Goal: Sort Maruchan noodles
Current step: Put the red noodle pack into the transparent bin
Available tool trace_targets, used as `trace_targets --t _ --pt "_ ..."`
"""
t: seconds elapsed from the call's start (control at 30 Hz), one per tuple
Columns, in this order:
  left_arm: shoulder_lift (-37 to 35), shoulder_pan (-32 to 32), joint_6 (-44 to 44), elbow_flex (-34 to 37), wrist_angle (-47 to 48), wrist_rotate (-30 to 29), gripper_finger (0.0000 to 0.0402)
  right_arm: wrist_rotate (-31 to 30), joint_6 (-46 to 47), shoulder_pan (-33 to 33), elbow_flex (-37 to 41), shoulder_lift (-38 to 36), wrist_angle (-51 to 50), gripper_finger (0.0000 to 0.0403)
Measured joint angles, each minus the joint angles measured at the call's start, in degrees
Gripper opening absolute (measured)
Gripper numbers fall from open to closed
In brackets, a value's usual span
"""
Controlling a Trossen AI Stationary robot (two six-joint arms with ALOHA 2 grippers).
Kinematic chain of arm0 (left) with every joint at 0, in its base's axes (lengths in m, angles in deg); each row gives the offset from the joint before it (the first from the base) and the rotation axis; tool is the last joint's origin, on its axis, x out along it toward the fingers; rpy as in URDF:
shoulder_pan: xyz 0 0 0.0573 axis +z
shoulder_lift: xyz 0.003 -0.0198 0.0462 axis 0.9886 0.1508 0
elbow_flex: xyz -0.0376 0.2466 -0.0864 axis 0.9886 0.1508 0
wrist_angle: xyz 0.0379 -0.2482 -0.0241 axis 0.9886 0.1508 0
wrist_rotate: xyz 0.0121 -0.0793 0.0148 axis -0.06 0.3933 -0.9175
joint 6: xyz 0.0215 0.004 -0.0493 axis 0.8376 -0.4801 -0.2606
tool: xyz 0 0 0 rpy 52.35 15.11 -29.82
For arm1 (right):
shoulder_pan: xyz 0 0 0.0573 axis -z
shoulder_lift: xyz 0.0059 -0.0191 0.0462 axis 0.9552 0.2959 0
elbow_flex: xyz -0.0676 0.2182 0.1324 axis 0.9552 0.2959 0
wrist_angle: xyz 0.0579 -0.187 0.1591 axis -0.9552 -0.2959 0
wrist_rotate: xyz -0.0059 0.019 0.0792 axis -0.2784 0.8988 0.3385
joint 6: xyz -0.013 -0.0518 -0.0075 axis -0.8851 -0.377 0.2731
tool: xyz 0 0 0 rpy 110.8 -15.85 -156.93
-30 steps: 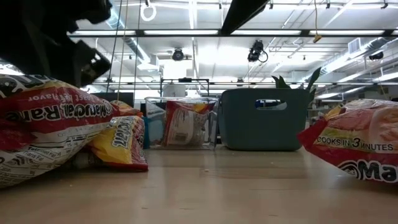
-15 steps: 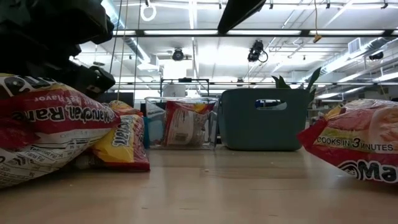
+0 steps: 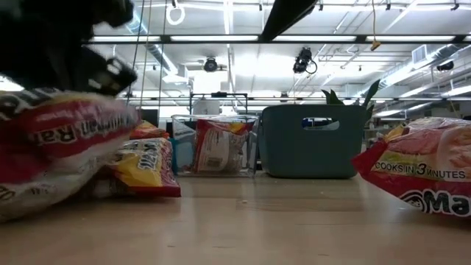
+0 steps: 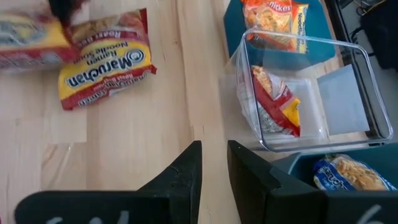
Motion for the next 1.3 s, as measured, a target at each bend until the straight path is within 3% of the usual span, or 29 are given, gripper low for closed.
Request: trace_targets --t 0.2,0.4,0.53,0.6,0.8,1.0,1.3 --pt "-9.17 0.13 2.76 -4.66 10.06 -0.83 0.0007 -0.02 0.47 -0.09 0.02 -0.12 -1.36 0.0082" --pt "-17.30 2.73 9.60 -7.19 12.74 -12.55 0.0006 -0.05 0.50 -0.08 0.02 -0.16 -1.31 0.0082" --pt "-18.53 8.60 17.04 -7.23 11.51 -21.23 0.0006 -1.33 -0.07 0.05 0.02 -0.16 -0.85 0.0082" --pt "-18.51 13.05 20.91 -7.20 8.92 -21.89 0.0006 -2.21 -0.30 0.17 0.02 -0.16 -0.66 0.0082" --pt "-18.42 28.87 25.59 -7.20 -1.25 -9.25 0.0005 -2.38 -1.90 0.18 0.02 -0.21 -1.57 0.0082" --pt "-15.01 44.71 22.78 -7.19 -4.75 7.54 0.0005 -2.38 -1.99 0.18 0.02 -0.23 -2.35 0.0082" --pt "-1.56 56.82 21.11 -7.14 -11.84 18.89 0.0005 -3.80 0.73 -0.09 0.02 -0.25 -1.47 0.0082"
